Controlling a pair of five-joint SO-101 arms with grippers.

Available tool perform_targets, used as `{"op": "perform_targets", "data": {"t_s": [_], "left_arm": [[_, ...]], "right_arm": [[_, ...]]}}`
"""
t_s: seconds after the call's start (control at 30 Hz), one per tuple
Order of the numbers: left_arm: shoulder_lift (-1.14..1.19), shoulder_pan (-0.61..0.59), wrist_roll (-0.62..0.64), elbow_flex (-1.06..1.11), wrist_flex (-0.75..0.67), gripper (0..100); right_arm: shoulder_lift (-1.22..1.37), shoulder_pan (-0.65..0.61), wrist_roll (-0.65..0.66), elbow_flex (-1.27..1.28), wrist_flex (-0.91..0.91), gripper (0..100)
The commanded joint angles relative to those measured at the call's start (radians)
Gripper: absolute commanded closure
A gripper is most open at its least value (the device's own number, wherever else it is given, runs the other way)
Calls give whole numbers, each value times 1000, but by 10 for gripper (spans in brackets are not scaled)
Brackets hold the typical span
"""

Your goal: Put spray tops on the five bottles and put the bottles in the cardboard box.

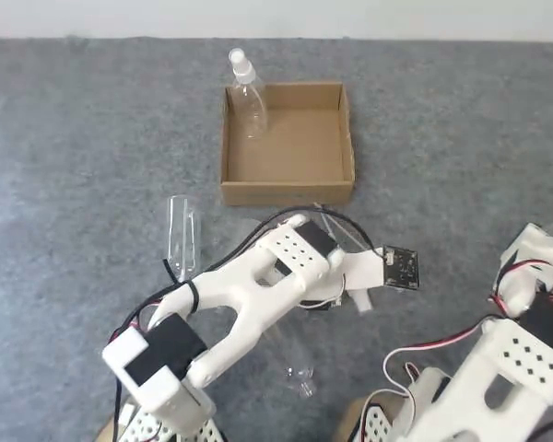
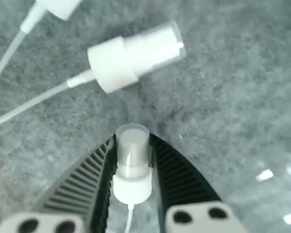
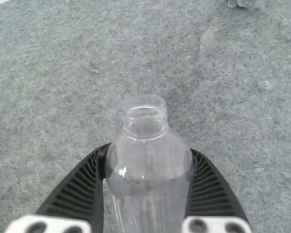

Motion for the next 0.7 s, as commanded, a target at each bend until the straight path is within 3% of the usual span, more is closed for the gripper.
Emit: {"op": "perform_targets", "data": {"t_s": [0.0,0.27,0.67], "left_arm": [[-23,-29,21,-193,173,986],[-23,-52,107,-498,397,987],[-23,-54,284,-837,543,987]], "right_arm": [[-33,7,0,-17,-15,917],[-33,7,0,-17,-19,919],[-33,7,0,-17,-19,919]]}}
